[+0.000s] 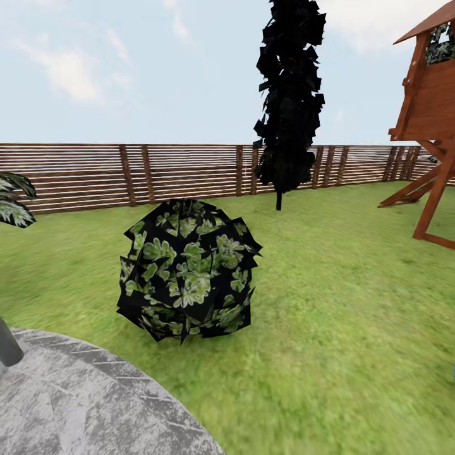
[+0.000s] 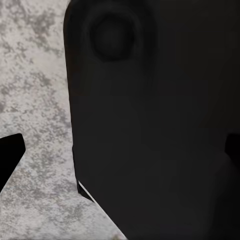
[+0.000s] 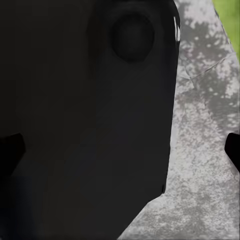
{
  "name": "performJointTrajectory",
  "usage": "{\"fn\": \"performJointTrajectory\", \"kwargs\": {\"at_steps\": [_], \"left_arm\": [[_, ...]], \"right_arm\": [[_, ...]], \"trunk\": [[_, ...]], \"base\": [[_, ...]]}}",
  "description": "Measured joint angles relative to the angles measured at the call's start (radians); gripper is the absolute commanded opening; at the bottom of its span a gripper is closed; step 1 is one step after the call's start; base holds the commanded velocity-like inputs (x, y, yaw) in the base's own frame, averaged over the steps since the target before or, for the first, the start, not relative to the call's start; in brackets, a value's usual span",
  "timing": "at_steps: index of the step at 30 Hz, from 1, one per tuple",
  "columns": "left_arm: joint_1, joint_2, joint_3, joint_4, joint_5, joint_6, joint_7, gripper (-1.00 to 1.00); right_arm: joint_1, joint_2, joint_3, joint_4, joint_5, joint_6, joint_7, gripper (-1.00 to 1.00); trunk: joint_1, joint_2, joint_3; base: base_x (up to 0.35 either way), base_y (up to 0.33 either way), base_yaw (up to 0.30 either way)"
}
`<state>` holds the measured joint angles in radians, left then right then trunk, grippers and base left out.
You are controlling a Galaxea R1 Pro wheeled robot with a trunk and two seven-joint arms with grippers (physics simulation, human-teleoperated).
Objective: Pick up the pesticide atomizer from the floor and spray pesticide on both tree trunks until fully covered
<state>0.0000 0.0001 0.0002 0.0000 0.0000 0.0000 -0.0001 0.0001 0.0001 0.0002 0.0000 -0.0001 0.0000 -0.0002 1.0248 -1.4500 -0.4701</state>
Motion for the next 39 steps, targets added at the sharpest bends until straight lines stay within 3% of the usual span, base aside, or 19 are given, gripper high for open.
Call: {"fn": "performJointTrajectory", "kwargs": {"at_steps": [4,9,20,26,27,29,30,31,39], "left_arm": [[0.015,-0.010,0.006,0.013,0.009,0.022,-0.003,1.00],[0.017,-0.005,0.007,0.018,0.010,0.044,-0.004,1.00],[-0.017,0.052,0.006,-0.044,0.004,-0.005,0.009,1.00],[-0.051,0.060,0.006,-0.078,0.003,-0.039,0.010,1.00],[-0.064,0.060,0.006,-0.159,0.003,-0.197,0.010,1.00],[-0.282,0.060,0.006,-0.200,0.000,-0.207,0.010,1.00],[-0.308,0.062,0.006,-0.202,0.001,-0.208,0.010,1.00],[-0.266,0.064,0.006,-0.204,0.003,-0.212,0.011,1.00],[-0.266,0.068,0.007,-0.213,0.007,-0.259,0.009,1.00]], "right_arm": [[-0.007,0.015,0.001,-0.023,0.000,0.015,-0.003,1.00],[-0.011,0.031,0.001,-0.037,0.001,0.019,-0.004,1.00],[-0.014,-0.028,-0.008,-0.079,-0.002,-0.043,-0.006,1.00],[-0.014,-0.062,-0.008,-0.113,-0.003,-0.077,-0.006,1.00],[-0.014,-0.089,-0.010,-0.152,-0.003,-0.262,-0.006,1.00],[-0.016,-0.091,-0.007,-0.493,-0.003,-0.291,-0.006,1.00],[-0.018,-0.091,-0.008,-0.543,-0.004,-0.297,-0.005,1.00],[-0.023,-0.091,-0.008,-0.558,-0.004,-0.301,-0.005,1.00],[-0.090,-0.090,-0.020,-0.588,-0.005,-0.308,-0.003,1.00]], "trunk": [[0.000,0.000,0.000],[0.000,0.000,0.000],[0.000,0.000,0.000],[0.000,0.000,0.000],[0.000,0.000,0.000],[0.000,0.000,0.001],[0.000,0.000,0.000],[0.000,0.000,0.000],[0.000,0.000,0.000]], "base": [[0.000,0.000,0.000],[0.000,0.000,0.000],[0.000,0.000,0.000],[0.000,0.000,0.000],[0.000,0.000,0.000],[0.000,0.000,0.000],[0.000,0.000,0.000],[0.000,0.000,0.000],[0.000,0.000,0.000]]}}
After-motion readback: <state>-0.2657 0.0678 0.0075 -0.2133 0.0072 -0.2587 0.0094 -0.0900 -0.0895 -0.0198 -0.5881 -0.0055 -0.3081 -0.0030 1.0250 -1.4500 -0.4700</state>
